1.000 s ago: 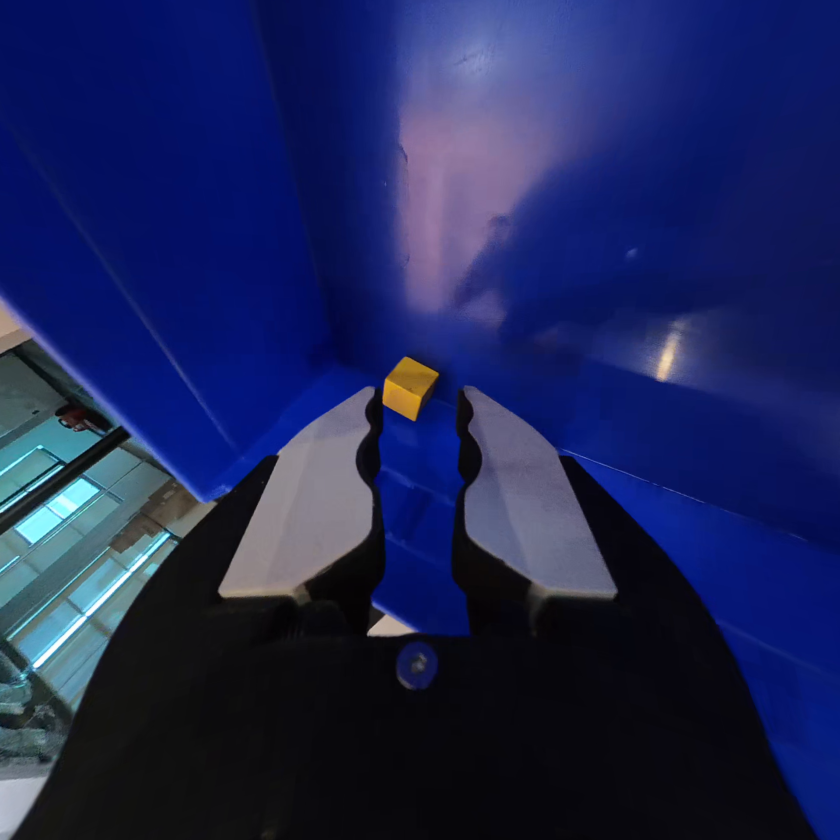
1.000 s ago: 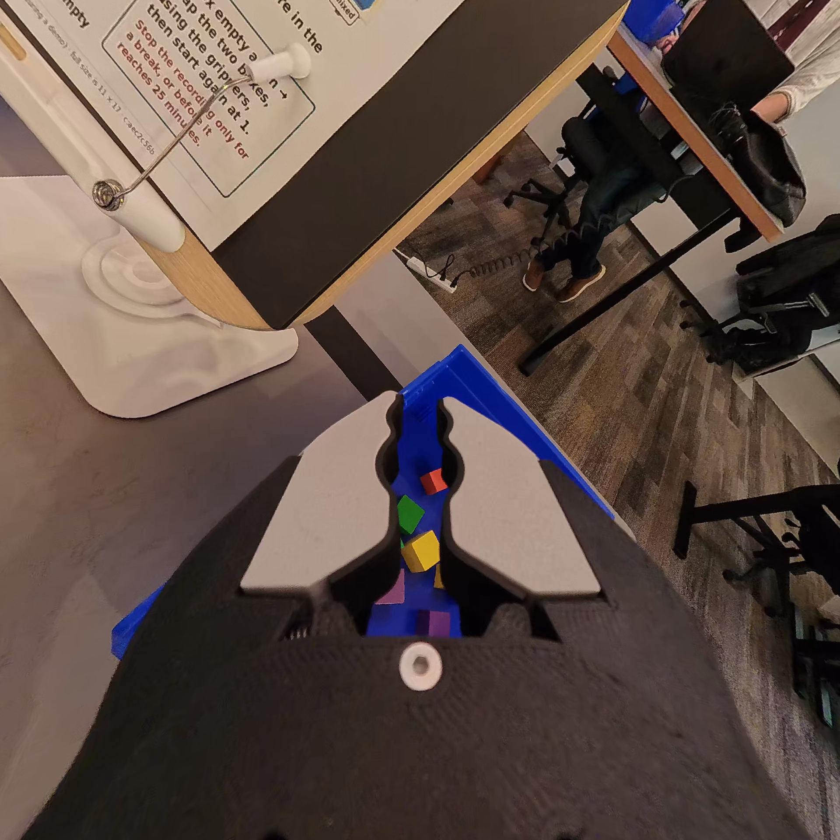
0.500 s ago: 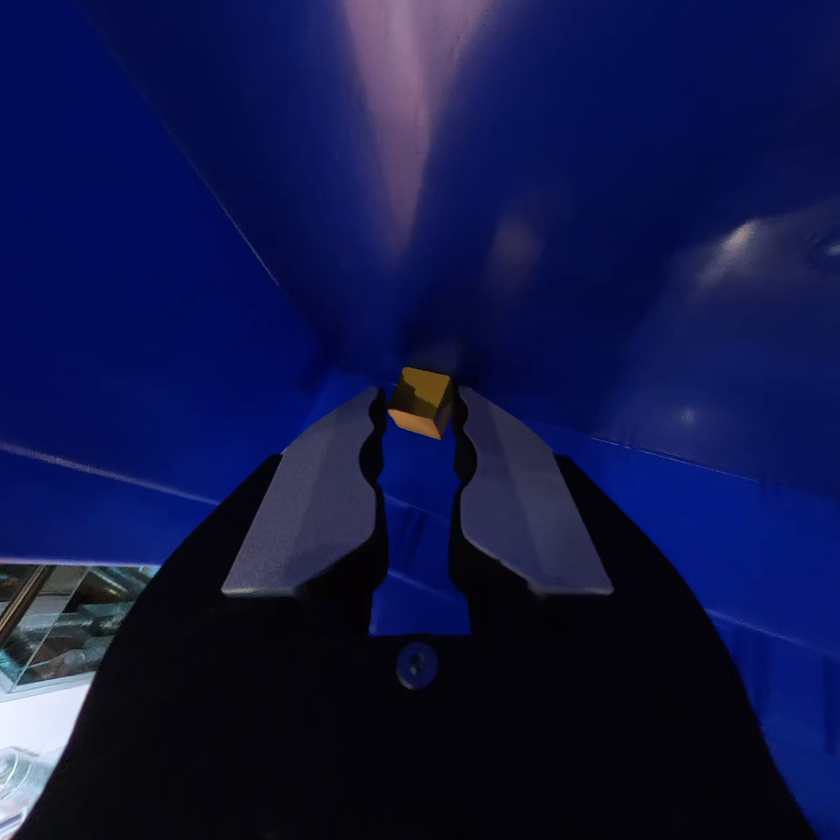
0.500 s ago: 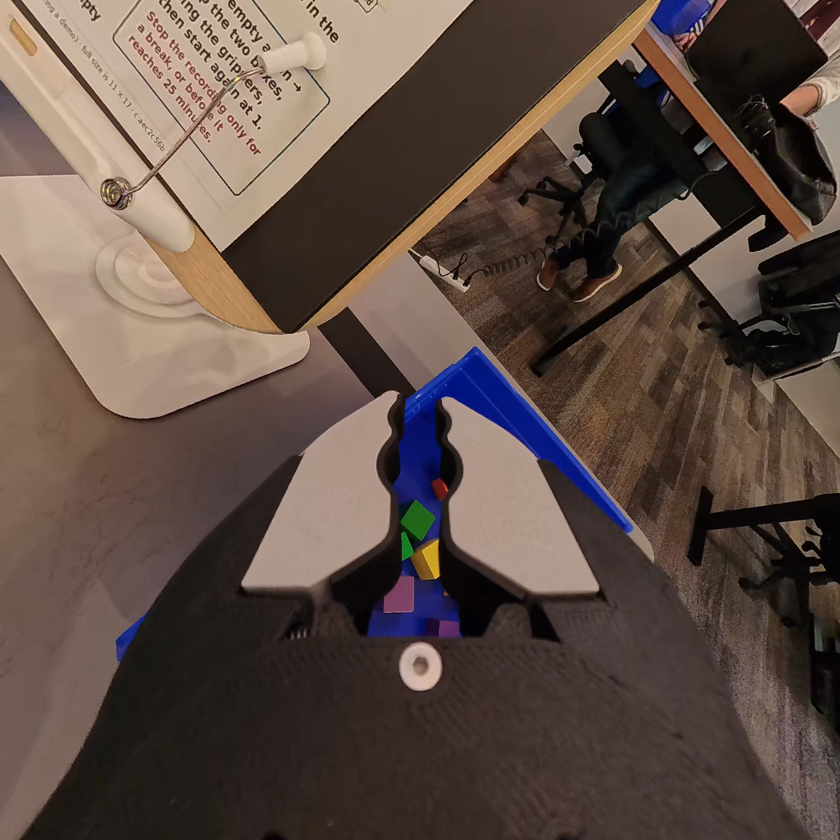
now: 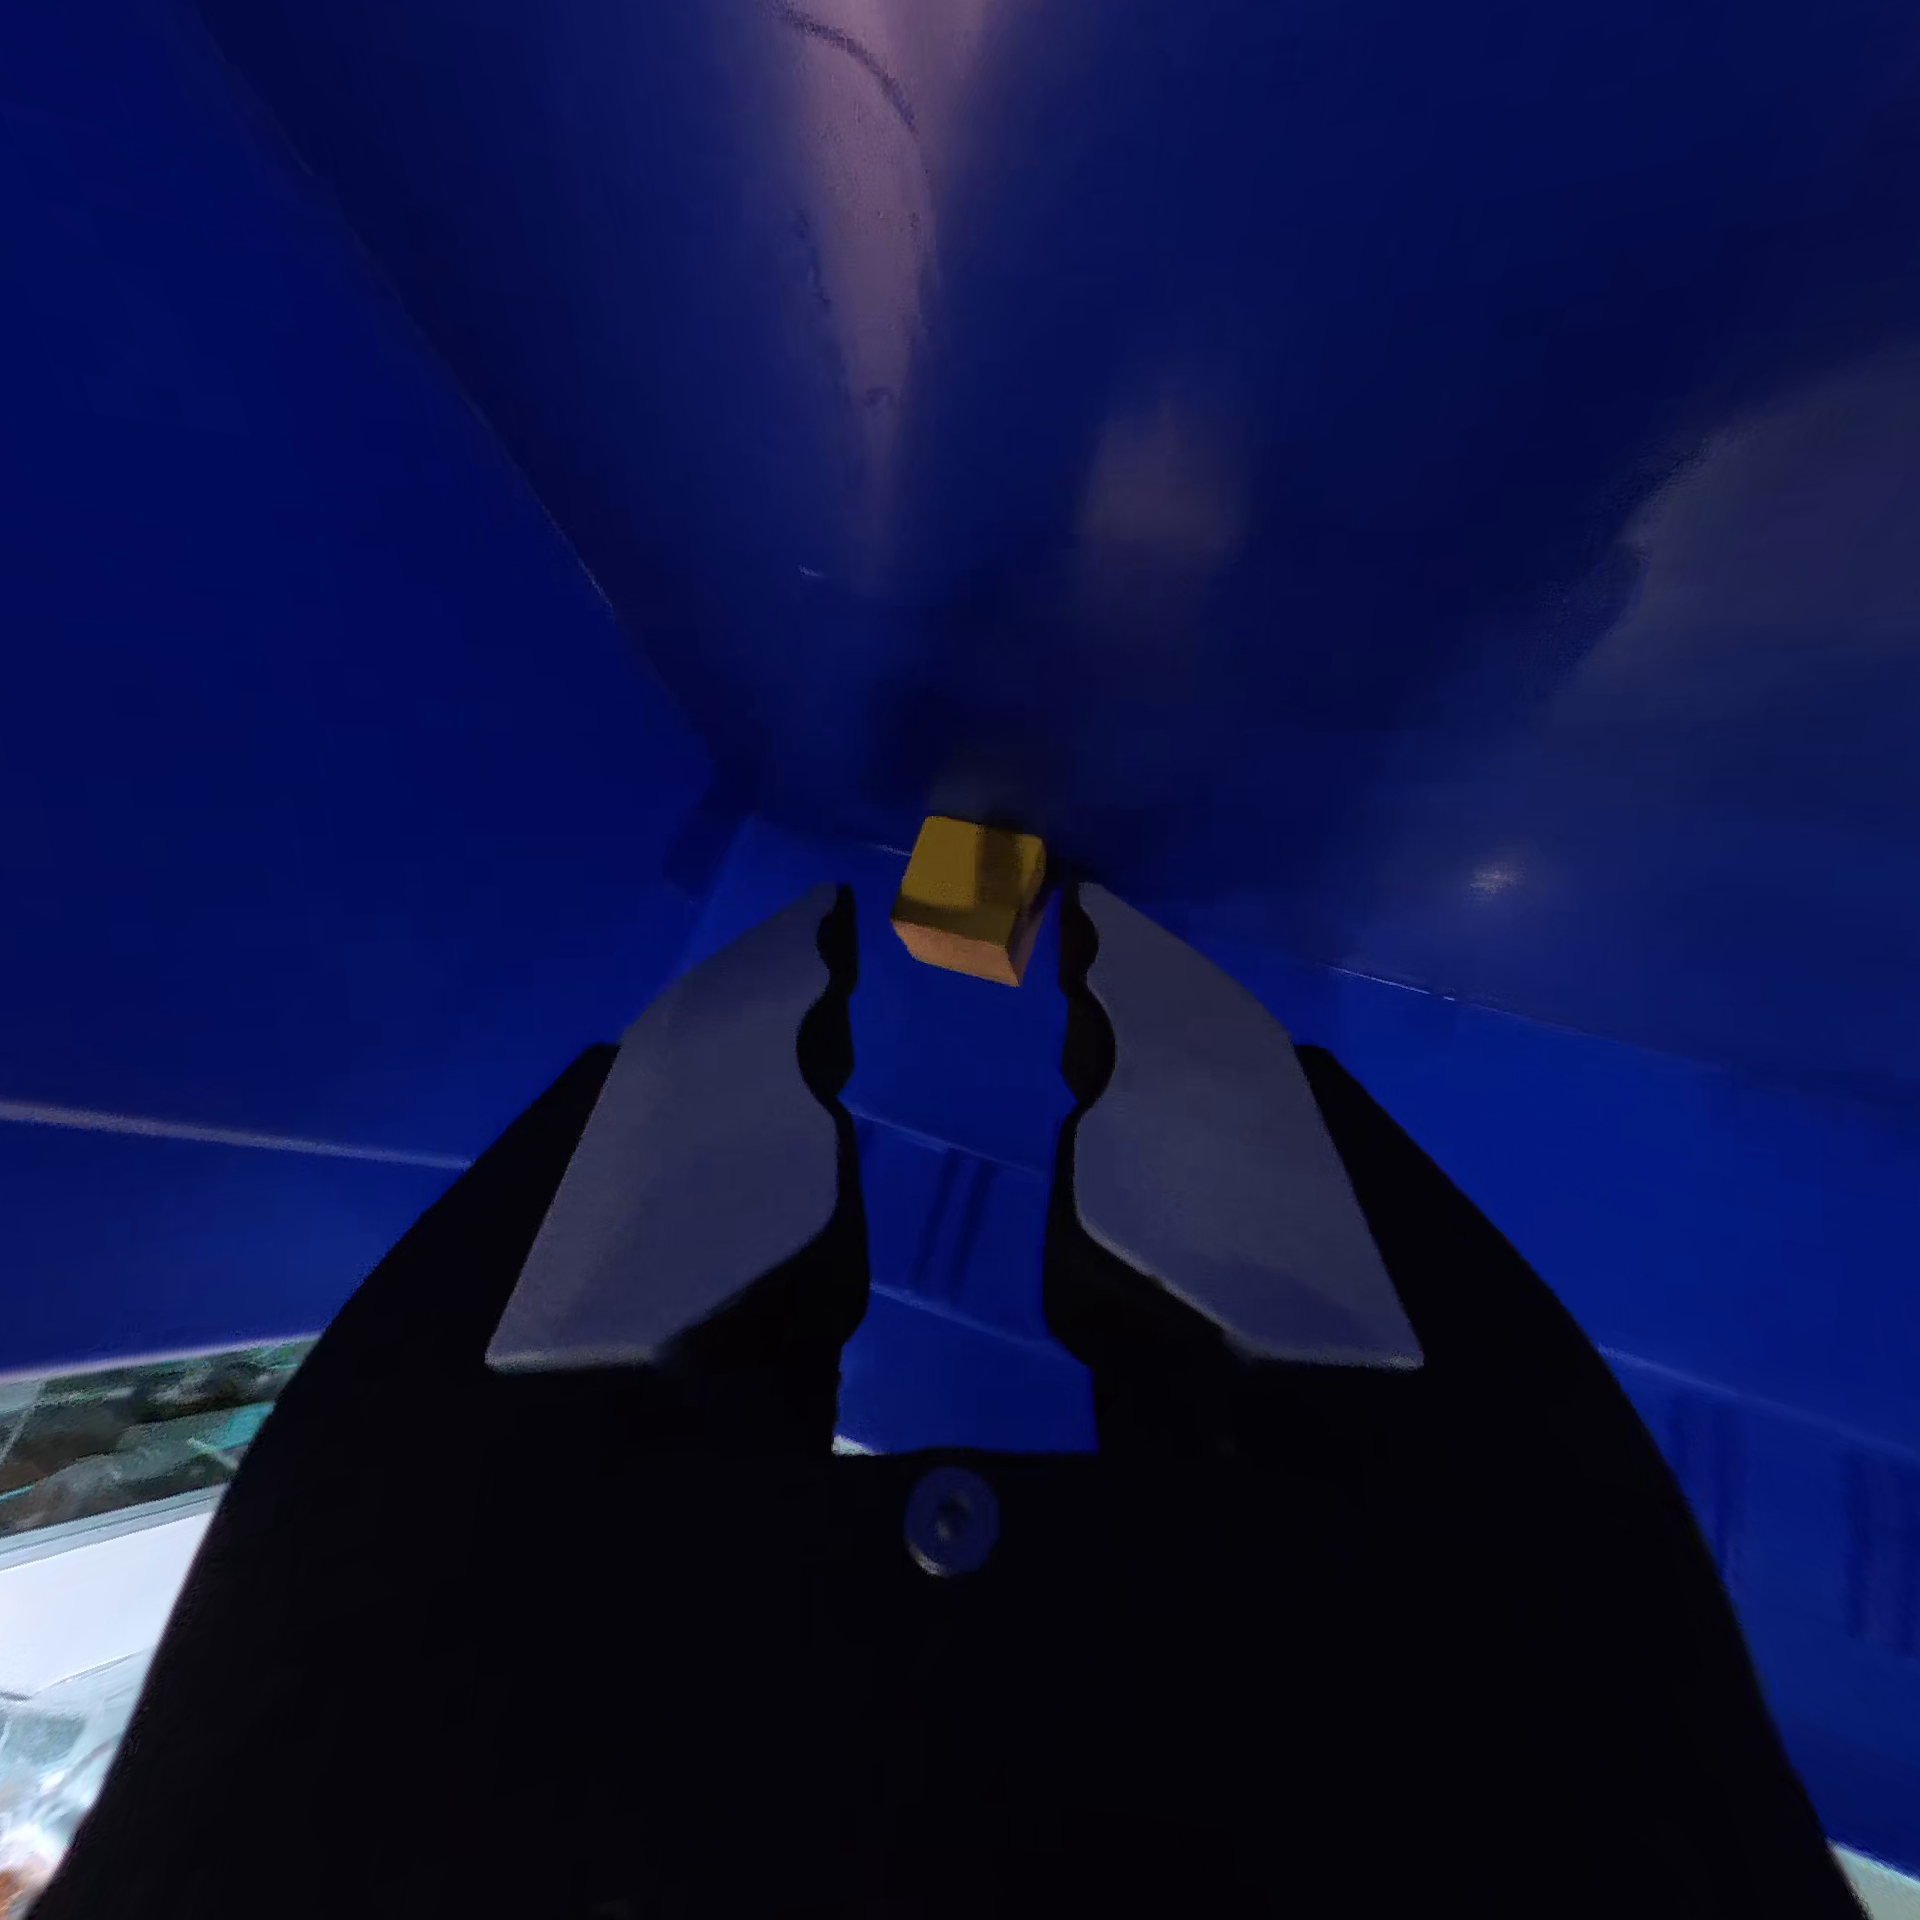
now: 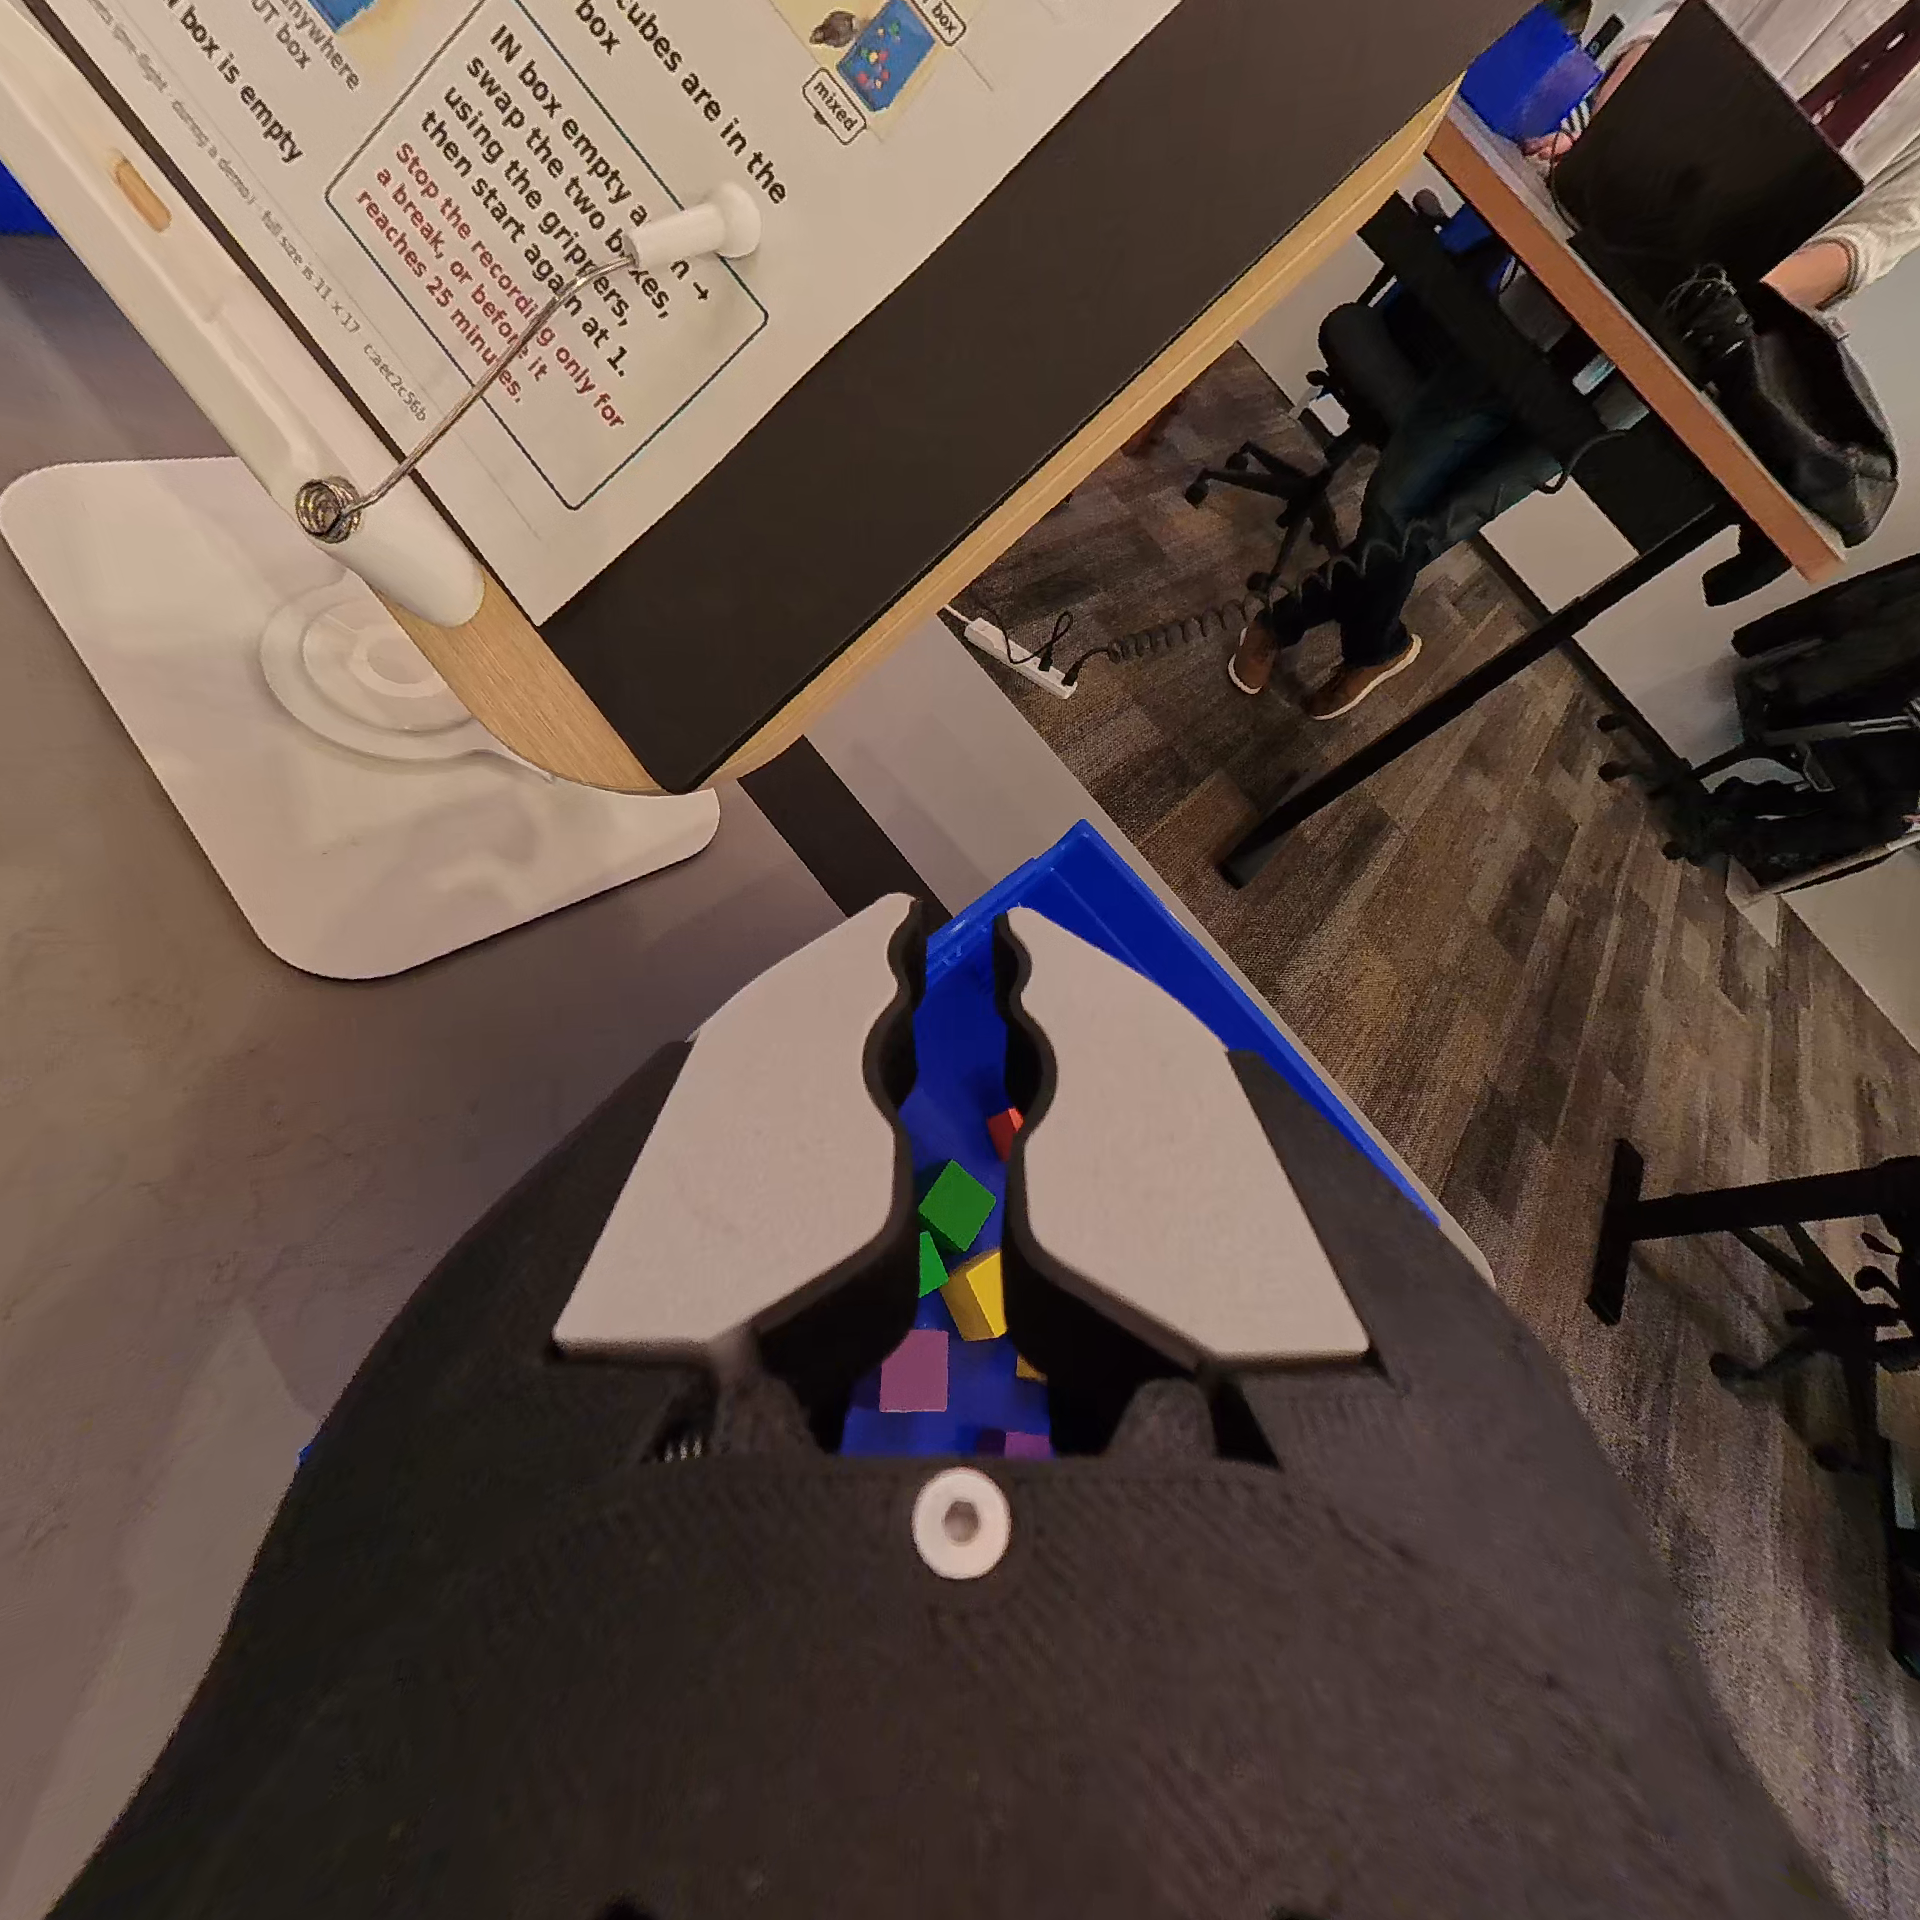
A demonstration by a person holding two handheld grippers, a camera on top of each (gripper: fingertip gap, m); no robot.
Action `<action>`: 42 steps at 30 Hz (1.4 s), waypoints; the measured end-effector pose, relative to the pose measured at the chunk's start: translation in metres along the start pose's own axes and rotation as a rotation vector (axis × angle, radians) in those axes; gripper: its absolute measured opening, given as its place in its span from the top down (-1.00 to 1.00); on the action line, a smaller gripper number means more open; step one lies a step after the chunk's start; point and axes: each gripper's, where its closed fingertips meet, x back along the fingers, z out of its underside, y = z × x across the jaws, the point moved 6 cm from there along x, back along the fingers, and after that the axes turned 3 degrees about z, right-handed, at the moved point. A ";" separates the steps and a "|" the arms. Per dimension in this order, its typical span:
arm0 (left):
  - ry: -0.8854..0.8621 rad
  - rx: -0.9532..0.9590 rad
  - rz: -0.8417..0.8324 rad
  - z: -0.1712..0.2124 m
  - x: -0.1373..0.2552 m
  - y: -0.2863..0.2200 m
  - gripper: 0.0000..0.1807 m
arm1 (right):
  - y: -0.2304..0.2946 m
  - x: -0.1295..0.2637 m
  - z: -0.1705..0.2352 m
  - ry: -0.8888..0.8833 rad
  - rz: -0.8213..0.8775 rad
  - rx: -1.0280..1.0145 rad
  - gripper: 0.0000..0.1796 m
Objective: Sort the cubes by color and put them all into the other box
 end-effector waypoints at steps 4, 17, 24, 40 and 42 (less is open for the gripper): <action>0.023 0.000 0.055 0.001 -0.002 -0.001 0.72 | 0.001 0.000 0.000 0.001 0.000 0.001 0.87; -0.801 0.541 -0.018 0.047 0.123 -0.034 0.75 | 0.026 0.027 -0.038 -0.162 -0.068 0.081 0.86; -1.497 0.542 0.151 0.013 0.226 -0.116 0.76 | 0.127 0.050 -0.097 -0.423 -0.245 0.341 0.68; -2.007 0.016 0.663 -0.132 0.348 -0.183 0.76 | 0.271 0.043 -0.100 -0.651 -0.465 0.700 0.50; -2.002 -0.017 0.695 -0.138 0.351 -0.184 0.76 | 0.271 0.043 -0.097 -0.650 -0.476 0.719 0.51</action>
